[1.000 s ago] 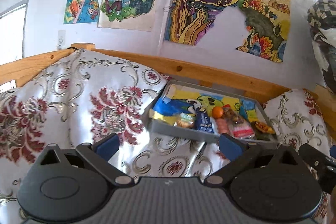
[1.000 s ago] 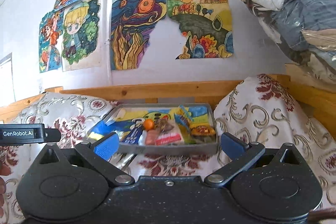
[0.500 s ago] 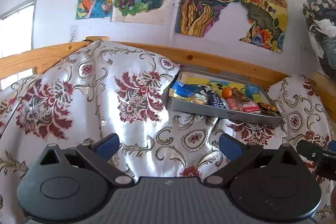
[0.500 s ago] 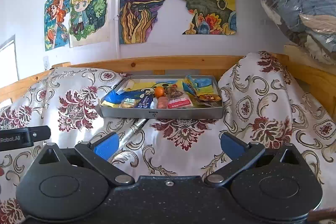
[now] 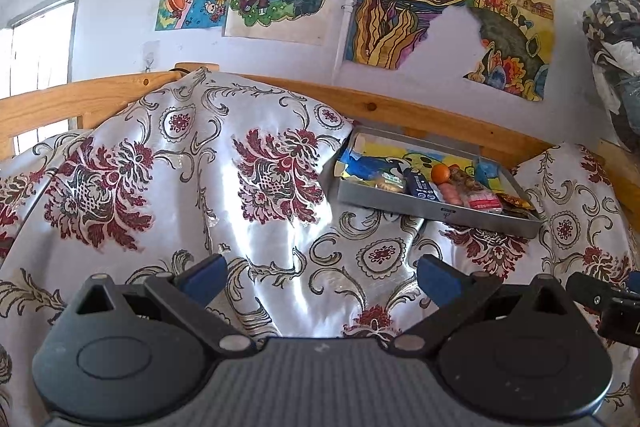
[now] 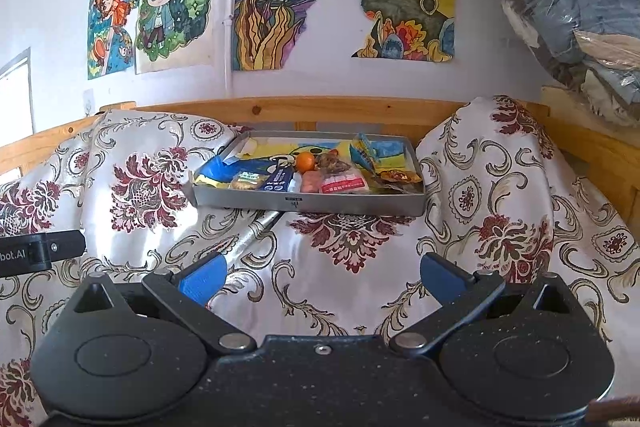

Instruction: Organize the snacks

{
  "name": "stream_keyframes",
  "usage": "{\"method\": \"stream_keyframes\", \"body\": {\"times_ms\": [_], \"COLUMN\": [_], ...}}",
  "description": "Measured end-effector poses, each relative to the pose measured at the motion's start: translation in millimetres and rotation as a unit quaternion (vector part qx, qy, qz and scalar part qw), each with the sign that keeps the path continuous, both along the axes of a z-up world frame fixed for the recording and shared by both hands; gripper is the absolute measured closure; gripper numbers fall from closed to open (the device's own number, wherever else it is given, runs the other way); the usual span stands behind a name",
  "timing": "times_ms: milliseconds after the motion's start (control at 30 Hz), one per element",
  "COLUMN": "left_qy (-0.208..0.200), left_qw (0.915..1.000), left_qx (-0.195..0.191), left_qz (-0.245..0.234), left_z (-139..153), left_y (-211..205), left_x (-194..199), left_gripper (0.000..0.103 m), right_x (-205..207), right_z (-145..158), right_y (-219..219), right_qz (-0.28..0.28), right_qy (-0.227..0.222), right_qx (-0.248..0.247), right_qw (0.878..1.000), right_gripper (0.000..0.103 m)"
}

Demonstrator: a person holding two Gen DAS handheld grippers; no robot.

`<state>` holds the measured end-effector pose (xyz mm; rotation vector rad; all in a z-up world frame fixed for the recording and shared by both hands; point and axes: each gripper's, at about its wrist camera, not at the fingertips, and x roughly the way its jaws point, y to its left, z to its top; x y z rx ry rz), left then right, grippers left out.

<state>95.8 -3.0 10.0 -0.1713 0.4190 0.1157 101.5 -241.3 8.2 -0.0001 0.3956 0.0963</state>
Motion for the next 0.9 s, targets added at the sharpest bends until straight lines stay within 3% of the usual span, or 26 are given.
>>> {"method": "stream_keyframes", "body": {"times_ms": [900], "left_qy": [0.006], "left_qw": [0.9999], "left_qx": [0.003], "left_qz": [-0.008], "left_z": [-2.9], "left_y": [-0.5], "left_x": [1.1], "left_gripper": [0.0], "right_x": [2.5], "right_z": [-4.5], "right_y": [2.0], "right_qz": [0.005], "right_qy": [0.008], "right_qx": [-0.007], "right_qw": [1.0], "right_gripper": [0.001]}}
